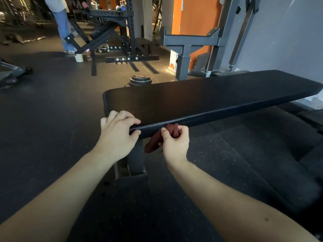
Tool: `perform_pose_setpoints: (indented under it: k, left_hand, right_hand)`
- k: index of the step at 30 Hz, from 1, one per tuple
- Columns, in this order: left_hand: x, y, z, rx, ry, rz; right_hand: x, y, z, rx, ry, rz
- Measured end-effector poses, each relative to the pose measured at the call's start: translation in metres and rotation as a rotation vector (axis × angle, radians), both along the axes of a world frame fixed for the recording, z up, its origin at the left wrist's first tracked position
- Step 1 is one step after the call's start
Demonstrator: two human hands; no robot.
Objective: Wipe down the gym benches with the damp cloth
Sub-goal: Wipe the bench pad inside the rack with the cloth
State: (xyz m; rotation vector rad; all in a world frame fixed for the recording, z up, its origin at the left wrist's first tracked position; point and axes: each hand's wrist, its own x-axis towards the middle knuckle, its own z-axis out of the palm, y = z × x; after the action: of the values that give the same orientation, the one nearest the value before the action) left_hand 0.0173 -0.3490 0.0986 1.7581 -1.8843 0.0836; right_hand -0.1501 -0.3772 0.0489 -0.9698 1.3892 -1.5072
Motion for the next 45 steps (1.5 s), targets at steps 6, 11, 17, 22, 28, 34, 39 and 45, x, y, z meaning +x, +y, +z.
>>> perform_pose_setpoints:
  k: [6, 11, 17, 22, 28, 34, 39, 45]
  left_hand:
    - [-0.002, 0.008, 0.008, -0.013, 0.055, -0.072]
    - [-0.02, 0.019, 0.016, 0.143, 0.129, -0.167]
    - [-0.023, 0.019, 0.022, 0.462, 0.344, -0.192]
    - [-0.018, 0.019, 0.024, 0.484, 0.408, -0.127]
    - [-0.018, 0.021, 0.039, 0.533, 0.504, -0.165]
    - [-0.024, 0.025, 0.048, 0.693, 0.465, -0.292]
    - [-0.022, 0.023, 0.05, 0.706, 0.455, -0.281]
    - [-0.017, 0.024, 0.053, 0.728, 0.407, -0.306]
  right_hand:
    - [-0.023, 0.01, 0.019, 0.149, -0.288, 0.181]
    - [-0.041, 0.02, 0.023, 0.164, -0.35, 0.43]
    - [-0.047, 0.012, 0.025, 0.091, -0.435, 0.567]
    - [-0.046, 0.012, 0.022, 0.075, -0.483, 0.743]
    - [-0.052, 0.008, 0.019, 0.048, -0.608, 0.917]
    - [-0.063, 0.017, 0.027, 0.11, -0.662, 1.0]
    - [-0.071, 0.02, 0.028, 0.103, -0.624, 1.058]
    - [-0.077, 0.02, 0.022, 0.085, -0.557, 1.075]
